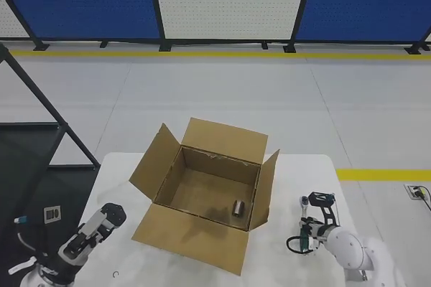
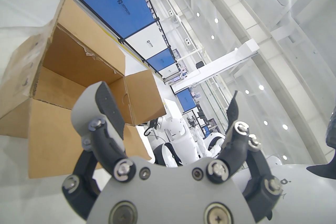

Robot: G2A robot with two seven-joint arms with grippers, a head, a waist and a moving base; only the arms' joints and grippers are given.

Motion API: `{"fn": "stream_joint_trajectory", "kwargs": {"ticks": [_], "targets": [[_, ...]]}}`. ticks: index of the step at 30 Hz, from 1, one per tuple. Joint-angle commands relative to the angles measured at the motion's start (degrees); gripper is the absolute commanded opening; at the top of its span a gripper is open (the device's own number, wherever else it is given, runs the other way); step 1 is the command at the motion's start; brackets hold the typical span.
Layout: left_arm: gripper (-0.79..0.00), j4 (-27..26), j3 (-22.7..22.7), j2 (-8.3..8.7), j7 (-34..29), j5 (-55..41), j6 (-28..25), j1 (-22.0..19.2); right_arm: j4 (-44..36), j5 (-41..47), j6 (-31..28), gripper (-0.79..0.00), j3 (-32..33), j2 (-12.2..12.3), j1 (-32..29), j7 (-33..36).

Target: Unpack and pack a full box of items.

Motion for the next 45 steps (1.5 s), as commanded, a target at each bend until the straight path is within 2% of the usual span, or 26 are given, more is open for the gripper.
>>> {"fn": "stream_joint_trajectory", "kwargs": {"ticks": [1, 6, 7, 9, 10, 13, 16, 21, 27, 33, 39, 41, 45], "targets": [[0.000, -0.09, 0.10, 0.03, 0.02, 0.10, -0.02, -0.05, 0.33, -0.12, 0.24, -0.785, -0.25, 0.05, 0.24, 0.14], [0.000, -0.19, 0.21, 0.09, 0.20, 0.17, -0.03, -0.09, 1.73, -0.13, 0.23, -0.782, -0.60, 0.26, 1.02, 0.44], [0.000, -0.20, 0.20, 0.10, 0.21, 0.18, -0.09, -0.08, 2.04, -0.05, 0.13, -0.757, -0.69, 0.31, 1.15, 0.65], [0.000, -0.23, 0.11, 0.13, 0.24, 0.23, -0.11, -0.02, 2.40, -0.08, 0.28, -0.637, -0.89, 0.38, 1.40, 0.80], [0.000, -0.27, 0.07, 0.14, 0.25, 0.22, -0.11, 0.02, 2.50, -0.02, 0.37, -0.616, -0.97, 0.40, 1.47, 0.75], [0.000, -0.41, -0.09, 0.18, 0.28, 0.11, -0.20, 0.18, 2.62, 0.22, 0.70, -0.477, -1.09, 0.50, 1.48, 0.72], [0.000, -0.35, -0.30, 0.21, 0.40, -0.10, -0.31, 0.32, 1.88, 0.57, 1.02, -0.443, -1.02, 0.61, 1.08, 0.41], [0.000, -0.37, -1.08, 0.27, 0.87, -0.78, -0.84, 0.28, -3.18, 1.00, 2.71, -0.431, -0.27, 0.79, -0.95, -1.69], [0.000, 0.11, -4.99, 0.41, 2.99, -1.68, -1.76, -0.48, -17.29, 1.81, 4.54, -0.434, 0.97, 0.94, -5.21, -5.73], [0.000, 3.97, -10.01, 0.74, 4.08, -1.56, -2.41, -1.61, -31.50, -0.99, 6.14, -0.440, -0.60, 1.01, -6.62, -7.24], [0.000, 8.66, -13.14, 1.15, 3.15, 1.11, -3.81, -2.10, -39.30, -5.12, 6.04, -0.434, -5.71, 0.94, -2.46, -4.68], [0.000, 9.94, -12.88, 1.31, 1.98, 2.25, -3.75, -2.34, -40.31, -5.14, 5.43, -0.431, -8.04, 0.81, -0.03, -3.79], [0.000, 12.36, -10.93, 1.71, 1.28, 11.09, -5.38, -4.02, -40.15, -3.15, 4.20, -0.453, -12.57, 0.37, 5.19, -3.41]]}}
